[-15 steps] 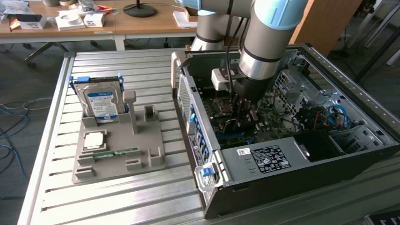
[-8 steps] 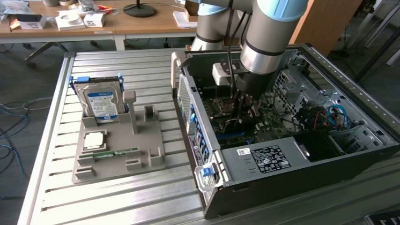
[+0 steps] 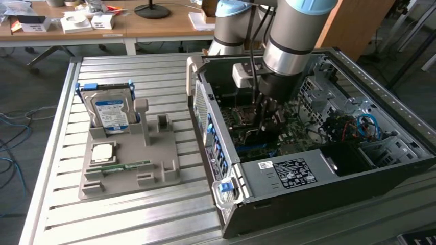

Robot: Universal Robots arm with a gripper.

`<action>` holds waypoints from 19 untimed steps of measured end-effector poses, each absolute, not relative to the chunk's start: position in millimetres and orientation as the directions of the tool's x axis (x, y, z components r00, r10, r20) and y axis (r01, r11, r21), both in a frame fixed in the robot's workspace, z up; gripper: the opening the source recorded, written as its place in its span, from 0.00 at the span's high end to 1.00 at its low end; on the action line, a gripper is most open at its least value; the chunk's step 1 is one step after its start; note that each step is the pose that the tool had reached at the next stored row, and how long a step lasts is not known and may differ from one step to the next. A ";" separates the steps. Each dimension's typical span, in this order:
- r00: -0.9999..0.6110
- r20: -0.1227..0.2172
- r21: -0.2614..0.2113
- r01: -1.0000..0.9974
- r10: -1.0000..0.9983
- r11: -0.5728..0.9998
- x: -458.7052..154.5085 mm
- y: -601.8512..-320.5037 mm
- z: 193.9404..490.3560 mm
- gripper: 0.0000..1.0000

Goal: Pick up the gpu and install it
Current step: 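Insert the gpu into the slot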

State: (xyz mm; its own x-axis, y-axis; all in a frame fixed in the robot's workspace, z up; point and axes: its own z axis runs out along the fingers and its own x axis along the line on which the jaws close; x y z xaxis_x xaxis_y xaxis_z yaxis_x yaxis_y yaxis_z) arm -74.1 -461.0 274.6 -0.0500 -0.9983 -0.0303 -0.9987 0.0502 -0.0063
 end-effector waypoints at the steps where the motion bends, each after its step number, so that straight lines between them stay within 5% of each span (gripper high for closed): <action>1: -0.050 -0.030 -0.006 -0.999 -0.998 0.050 -74.1 -461.0 276.1 0.60; 19: -0.050 -0.030 -0.007 -0.999 -0.998 0.050 -74.1 -460.9 322.2 0.60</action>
State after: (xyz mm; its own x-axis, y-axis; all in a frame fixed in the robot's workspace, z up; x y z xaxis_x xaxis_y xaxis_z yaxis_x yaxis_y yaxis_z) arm -74.1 -460.9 322.2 -0.0500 -0.9983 -0.0303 -0.9987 0.0502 -0.0069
